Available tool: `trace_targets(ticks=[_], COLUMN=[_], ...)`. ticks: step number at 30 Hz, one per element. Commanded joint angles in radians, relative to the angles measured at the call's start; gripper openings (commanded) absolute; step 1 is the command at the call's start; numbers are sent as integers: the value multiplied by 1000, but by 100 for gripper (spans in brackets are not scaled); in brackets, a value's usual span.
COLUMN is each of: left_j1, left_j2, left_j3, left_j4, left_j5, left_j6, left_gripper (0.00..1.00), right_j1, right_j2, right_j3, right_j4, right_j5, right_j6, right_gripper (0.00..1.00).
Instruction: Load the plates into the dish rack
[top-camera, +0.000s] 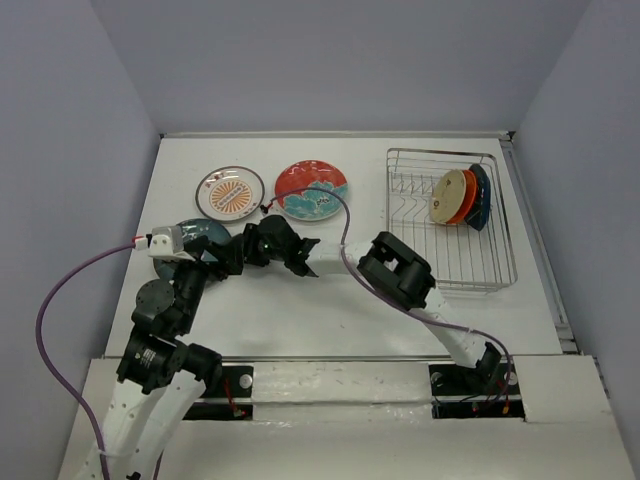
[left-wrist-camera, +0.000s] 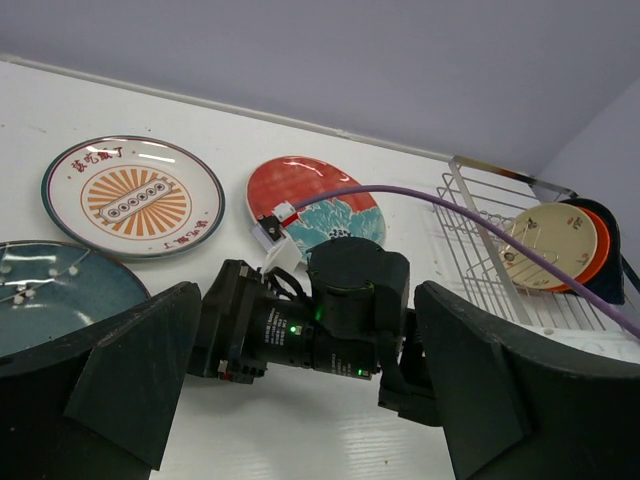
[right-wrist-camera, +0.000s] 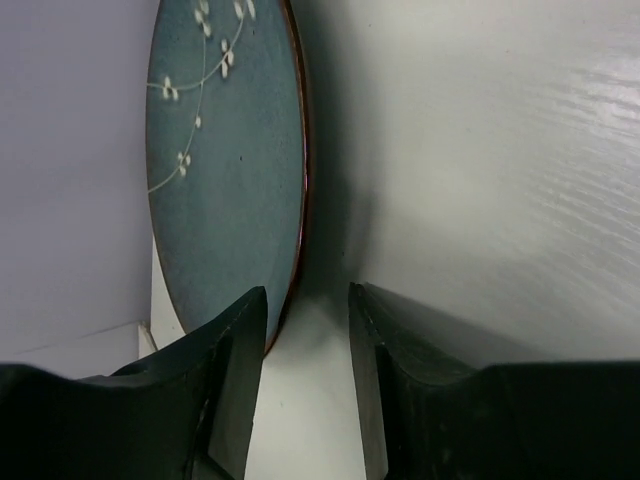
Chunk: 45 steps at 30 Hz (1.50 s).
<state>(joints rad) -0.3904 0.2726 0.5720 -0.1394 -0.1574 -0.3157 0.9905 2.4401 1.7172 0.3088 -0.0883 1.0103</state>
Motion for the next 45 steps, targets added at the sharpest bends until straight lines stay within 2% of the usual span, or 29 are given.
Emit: trace_targets(ticks=[1,5,8,11,14,17,21,24,25,26,28,30,40,42,43,45], left_j1=[8,5,7,5,5,4,2,2,2,2,1,2,2,2,2,2], left_j2=[13,13,13,11,10,10,8,8,8,10,10,8,-3,-4,-6,-9], left_j3=[26,25,22,22,20,22,20,20,20,20,19,20,19,19,19,20], left_j4=[54,58,60,61,63,63,64,67,66,66,66,66,61,61,60,61], left_j5=[13,22,28,28,30,33,36,39,38,36,38,36,35,36,39,38], left_j6=[0,-2,-2,-2,-3,-2,-2,-5,-3,-5,-3,-3,-5,-5,-6,-8], left_gripper=[99,99,99,99,99,99,99,99,99,99,99,99,99,99,99,99], right_j1=[10,10,10,10,10,19,19,19,19,19,19,19,19,19,19,19], right_j2=[43,57,47,1,-67,-205,-320,-357,-358,-357,-340,-322,-191,-173,-171,-182], right_j3=[82,87,70,18,-118,-284,-479,-557,-568,-579,-577,-565,-469,-458,-450,-456], right_j4=[24,16,18,41,101,150,177,177,181,182,181,182,210,227,228,236], right_j5=[13,30,35,48,70,84,116,98,66,59,42,36,-21,-24,-22,-5], right_j6=[73,77,73,68,51,19,20,24,30,43,48,62,129,146,149,149], right_gripper=[40,32,14,9,8,7,10,18,25,28,34,36,37,32,20,8])
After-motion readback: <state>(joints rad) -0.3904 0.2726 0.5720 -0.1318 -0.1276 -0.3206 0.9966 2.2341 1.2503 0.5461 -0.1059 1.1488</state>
